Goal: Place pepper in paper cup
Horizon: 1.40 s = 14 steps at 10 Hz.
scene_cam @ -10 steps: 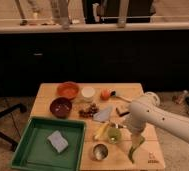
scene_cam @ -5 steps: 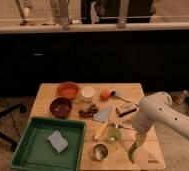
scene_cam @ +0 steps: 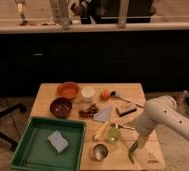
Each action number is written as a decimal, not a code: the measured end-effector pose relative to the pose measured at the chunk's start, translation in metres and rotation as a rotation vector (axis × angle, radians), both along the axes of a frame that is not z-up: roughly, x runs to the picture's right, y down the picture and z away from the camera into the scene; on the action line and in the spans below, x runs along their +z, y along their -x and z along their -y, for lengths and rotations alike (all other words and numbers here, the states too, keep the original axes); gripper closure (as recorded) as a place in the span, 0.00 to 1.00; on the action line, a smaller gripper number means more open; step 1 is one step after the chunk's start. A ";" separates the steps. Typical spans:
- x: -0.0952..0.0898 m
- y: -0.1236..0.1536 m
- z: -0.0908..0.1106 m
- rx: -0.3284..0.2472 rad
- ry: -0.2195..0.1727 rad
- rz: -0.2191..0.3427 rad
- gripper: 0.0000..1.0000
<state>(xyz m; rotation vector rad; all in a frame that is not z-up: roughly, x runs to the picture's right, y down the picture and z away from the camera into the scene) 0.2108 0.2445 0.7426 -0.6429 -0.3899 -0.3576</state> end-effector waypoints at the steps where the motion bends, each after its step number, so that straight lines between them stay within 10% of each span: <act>1: 0.002 -0.002 -0.001 -0.002 -0.004 0.001 0.20; 14: 0.035 -0.044 -0.044 0.038 0.050 -0.036 0.20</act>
